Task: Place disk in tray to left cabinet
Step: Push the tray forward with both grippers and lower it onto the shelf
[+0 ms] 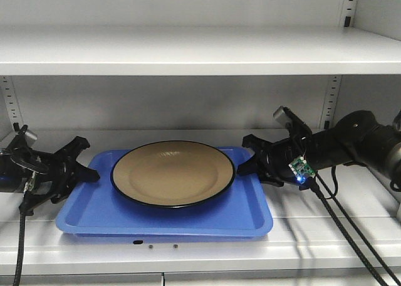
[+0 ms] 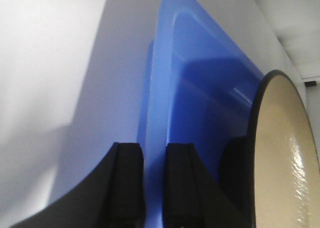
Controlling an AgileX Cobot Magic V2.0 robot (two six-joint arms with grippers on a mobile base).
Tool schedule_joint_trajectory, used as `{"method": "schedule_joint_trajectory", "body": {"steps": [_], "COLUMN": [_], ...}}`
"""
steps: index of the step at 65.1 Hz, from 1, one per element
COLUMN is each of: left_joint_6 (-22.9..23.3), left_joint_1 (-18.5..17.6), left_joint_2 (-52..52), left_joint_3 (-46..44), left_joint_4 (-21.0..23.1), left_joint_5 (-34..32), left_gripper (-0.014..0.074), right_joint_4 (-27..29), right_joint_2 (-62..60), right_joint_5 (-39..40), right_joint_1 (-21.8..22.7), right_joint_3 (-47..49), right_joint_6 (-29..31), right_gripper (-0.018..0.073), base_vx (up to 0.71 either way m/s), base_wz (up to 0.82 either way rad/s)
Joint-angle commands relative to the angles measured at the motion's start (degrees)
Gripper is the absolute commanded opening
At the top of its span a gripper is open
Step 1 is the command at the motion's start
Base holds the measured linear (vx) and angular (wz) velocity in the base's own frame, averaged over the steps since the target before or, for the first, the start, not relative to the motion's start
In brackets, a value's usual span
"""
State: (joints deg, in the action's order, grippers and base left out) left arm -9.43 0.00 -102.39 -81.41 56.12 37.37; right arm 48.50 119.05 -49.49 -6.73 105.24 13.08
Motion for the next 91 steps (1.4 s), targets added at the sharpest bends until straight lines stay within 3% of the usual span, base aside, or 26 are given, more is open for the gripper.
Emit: {"method": "schedule_joint_trajectory", "body": {"steps": [1, 14, 24, 39, 57, 91], "left_joint_6": [-2.2, -5.1, -5.2, -8.9, -8.9, -8.9], "left_joint_1": [-0.4, -0.4, -0.4, -0.4, -0.4, -0.4], "left_joint_2": [2.7, 1.8, 1.0, 1.1, 1.2, 1.2], "left_joint_3": [-2.3, -2.3, -2.3, -2.3, -2.3, -2.3], "left_joint_4": [4.5, 4.4, 4.4, 4.4, 4.3, 4.3], "left_joint_5": [-4.0, -4.8, -7.8, -11.6, -8.0, -7.9], "left_gripper": [0.0175, 0.0350, 0.0431, 0.0440, 0.0440, 0.0440], "right_joint_4": [4.1, 4.0, 4.0, -0.4, -0.5, -0.5], "right_joint_2": [-3.3, -3.1, -3.1, -3.2, -3.1, -3.1], "right_joint_5": [2.7, 7.5, 9.5, 12.0, 10.9, 10.9], "right_joint_1": [-0.2, -0.2, -0.1, -0.1, -0.1, -0.1], "right_joint_3": [2.0, 2.0, 2.0, 2.0, 2.0, 2.0], "right_joint_6": [2.4, 5.6, 5.7, 5.6, 5.6, 5.6], "right_gripper": [0.0154, 0.0336, 0.0418, 0.0421, 0.0421, 0.0421], "base_vx": [0.00, 0.00, 0.00, 0.00, 0.00, 0.00], "base_wz": [0.00, 0.00, 0.00, 0.00, 0.00, 0.00]}}
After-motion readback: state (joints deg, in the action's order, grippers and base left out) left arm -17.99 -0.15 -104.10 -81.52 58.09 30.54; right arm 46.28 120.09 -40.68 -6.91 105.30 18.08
